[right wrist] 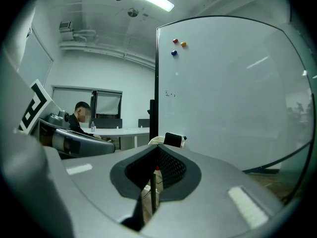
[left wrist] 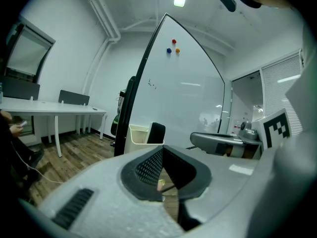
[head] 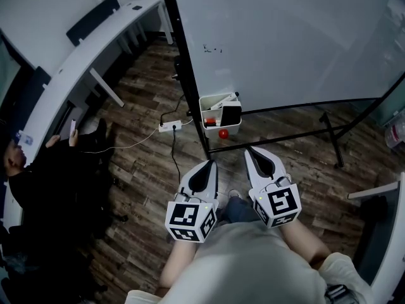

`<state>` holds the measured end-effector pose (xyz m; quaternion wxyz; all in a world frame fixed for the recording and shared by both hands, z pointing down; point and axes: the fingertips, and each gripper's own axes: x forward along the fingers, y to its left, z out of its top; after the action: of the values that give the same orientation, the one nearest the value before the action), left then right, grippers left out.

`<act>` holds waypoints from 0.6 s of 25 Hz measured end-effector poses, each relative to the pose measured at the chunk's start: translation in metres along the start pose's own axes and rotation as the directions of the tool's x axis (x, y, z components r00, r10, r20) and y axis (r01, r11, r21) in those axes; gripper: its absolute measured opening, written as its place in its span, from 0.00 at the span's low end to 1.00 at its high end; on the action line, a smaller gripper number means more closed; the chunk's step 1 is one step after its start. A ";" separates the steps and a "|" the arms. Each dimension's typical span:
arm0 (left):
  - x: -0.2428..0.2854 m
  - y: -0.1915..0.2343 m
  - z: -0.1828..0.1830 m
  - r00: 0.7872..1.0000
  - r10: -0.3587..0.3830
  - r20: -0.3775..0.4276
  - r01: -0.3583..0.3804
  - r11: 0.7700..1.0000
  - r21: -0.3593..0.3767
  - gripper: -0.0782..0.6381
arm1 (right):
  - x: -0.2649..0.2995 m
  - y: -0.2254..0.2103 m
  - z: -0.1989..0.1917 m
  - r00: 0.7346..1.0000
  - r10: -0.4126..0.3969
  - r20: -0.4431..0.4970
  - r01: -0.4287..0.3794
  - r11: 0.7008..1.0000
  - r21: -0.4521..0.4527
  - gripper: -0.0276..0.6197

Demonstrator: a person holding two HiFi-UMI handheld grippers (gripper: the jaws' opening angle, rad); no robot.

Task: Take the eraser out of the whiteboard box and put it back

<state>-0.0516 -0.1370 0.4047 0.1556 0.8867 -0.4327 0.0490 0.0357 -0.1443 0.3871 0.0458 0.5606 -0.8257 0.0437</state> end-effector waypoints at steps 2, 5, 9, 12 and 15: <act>-0.006 -0.003 -0.003 1.000 -0.002 0.002 0.002 1.000 -0.001 0.12 | -0.007 0.004 -0.001 1.000 -0.006 0.002 0.006 1.000 0.002 0.05; -0.015 -0.007 -0.007 1.000 -0.004 0.004 0.004 1.000 -0.003 0.12 | -0.018 0.008 -0.003 1.000 -0.011 0.002 0.011 1.000 0.005 0.05; -0.027 -0.013 -0.013 1.000 -0.010 0.003 0.010 1.000 -0.006 0.12 | -0.033 0.017 -0.006 1.000 -0.018 0.003 0.018 1.000 0.011 0.05; -0.036 -0.017 -0.021 1.000 -0.016 -0.008 0.016 1.000 -0.011 0.12 | -0.043 0.024 -0.009 1.000 -0.026 -0.001 0.026 0.999 0.019 0.05; -0.043 -0.021 -0.028 1.000 -0.024 -0.014 0.024 1.000 -0.015 0.12 | -0.054 0.029 -0.014 0.999 -0.033 -0.010 0.034 0.999 0.025 0.05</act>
<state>-0.0610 -0.0838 0.4164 0.1656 0.8903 -0.4212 0.0501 0.0293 -0.0822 0.3932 0.0433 0.5747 -0.8153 0.0561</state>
